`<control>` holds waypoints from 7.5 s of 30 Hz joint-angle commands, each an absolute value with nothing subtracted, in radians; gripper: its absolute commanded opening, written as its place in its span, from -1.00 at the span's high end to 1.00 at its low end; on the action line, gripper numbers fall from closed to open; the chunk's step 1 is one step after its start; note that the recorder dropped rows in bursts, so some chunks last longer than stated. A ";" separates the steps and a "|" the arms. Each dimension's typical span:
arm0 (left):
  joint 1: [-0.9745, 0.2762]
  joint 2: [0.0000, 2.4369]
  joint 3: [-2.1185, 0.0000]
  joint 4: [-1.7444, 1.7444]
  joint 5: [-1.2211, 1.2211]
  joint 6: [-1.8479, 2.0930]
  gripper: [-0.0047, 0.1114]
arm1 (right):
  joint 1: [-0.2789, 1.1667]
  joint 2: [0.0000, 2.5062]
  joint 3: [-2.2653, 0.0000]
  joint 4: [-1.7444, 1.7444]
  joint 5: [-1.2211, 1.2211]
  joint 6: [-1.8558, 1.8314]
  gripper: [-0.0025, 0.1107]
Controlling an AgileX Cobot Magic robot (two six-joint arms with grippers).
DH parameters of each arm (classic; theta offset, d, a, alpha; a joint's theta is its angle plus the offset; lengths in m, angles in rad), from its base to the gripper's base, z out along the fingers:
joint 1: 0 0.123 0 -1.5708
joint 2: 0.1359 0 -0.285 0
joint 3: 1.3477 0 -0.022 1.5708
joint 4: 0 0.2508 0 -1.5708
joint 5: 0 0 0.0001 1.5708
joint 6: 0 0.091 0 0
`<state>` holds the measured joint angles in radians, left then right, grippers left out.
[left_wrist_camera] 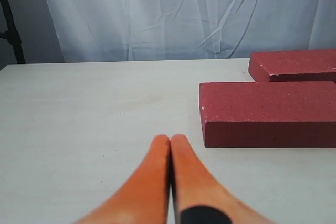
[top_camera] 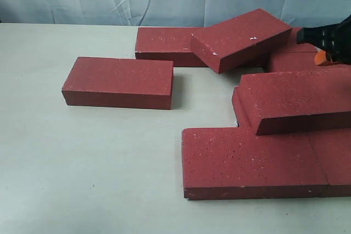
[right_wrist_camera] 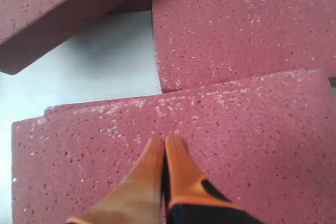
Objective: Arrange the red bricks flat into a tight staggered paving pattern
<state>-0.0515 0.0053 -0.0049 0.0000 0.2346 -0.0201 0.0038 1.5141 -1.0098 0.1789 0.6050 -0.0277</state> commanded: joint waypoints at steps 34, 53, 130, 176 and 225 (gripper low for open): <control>-0.050 0.000 0.000 0.006 0.231 -0.021 0.92 | -0.384 1.843 -1.117 0.336 0.535 -0.100 0.97; -0.050 0.000 0.000 0.006 0.231 -0.021 0.92 | -0.218 1.860 -1.142 0.488 0.587 -0.549 0.97; -0.050 0.000 0.000 0.006 0.231 -0.021 0.92 | 0.116 1.662 -1.101 0.057 0.744 -0.097 0.97; -0.050 0.000 0.000 0.006 0.231 -0.021 0.92 | 0.571 1.737 -1.101 0.306 0.742 -0.102 0.97; -0.050 0.000 0.000 0.006 0.231 -0.021 0.92 | 0.721 1.704 -1.159 0.138 0.848 0.110 0.97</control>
<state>-0.0515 0.0053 -0.0049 0.0000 0.2346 -0.0201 0.7261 1.6823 -1.1534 0.2002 0.8394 0.0598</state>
